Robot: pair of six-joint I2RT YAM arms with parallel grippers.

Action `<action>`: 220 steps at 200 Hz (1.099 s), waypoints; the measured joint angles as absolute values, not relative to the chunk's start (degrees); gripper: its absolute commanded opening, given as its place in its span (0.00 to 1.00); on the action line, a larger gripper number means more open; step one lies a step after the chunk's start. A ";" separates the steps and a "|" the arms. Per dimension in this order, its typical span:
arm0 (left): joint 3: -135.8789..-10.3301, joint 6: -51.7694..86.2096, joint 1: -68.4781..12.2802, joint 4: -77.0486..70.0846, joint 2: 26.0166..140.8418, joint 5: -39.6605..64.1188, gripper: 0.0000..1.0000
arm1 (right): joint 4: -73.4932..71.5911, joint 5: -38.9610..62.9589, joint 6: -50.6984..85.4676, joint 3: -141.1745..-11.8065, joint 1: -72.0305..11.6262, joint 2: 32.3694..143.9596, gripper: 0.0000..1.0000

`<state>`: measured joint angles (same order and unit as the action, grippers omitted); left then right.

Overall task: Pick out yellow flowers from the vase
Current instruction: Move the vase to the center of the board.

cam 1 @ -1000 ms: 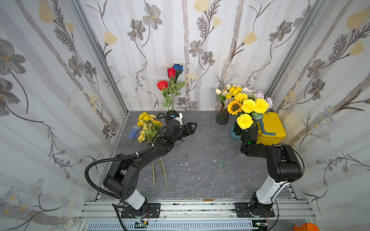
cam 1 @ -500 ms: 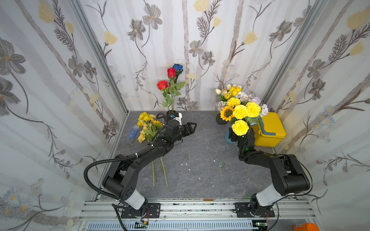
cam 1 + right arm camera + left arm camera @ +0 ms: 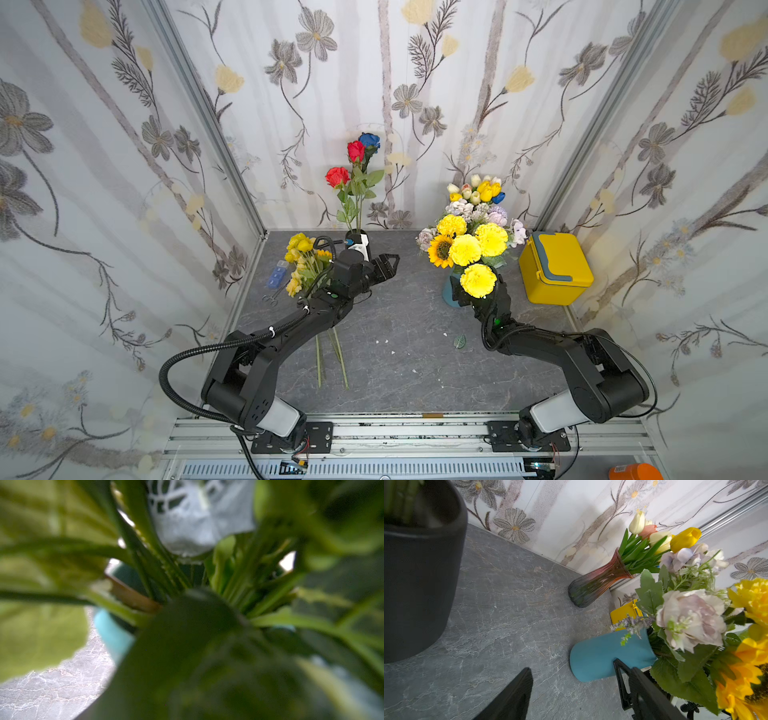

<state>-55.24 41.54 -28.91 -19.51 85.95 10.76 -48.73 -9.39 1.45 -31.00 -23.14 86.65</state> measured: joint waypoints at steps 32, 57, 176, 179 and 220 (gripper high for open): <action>-54.61 40.62 -28.75 -18.65 84.62 10.24 0.77 | -49.78 -9.93 2.11 -30.41 -26.11 86.65 0.73; -54.06 40.23 -28.32 -18.39 84.01 10.02 0.77 | -49.89 -10.02 2.68 -30.41 -28.53 86.76 0.74; -48.75 38.85 -25.78 -17.61 76.69 7.16 0.78 | -52.51 -12.51 2.74 -42.19 -37.54 99.39 0.74; -48.53 38.76 -25.65 -17.50 76.34 7.07 0.78 | -52.45 -12.49 2.79 -42.81 -37.60 99.90 0.74; -45.95 37.47 -23.59 -15.86 72.23 5.54 0.78 | -51.55 -12.78 2.72 -50.70 -37.85 106.15 0.75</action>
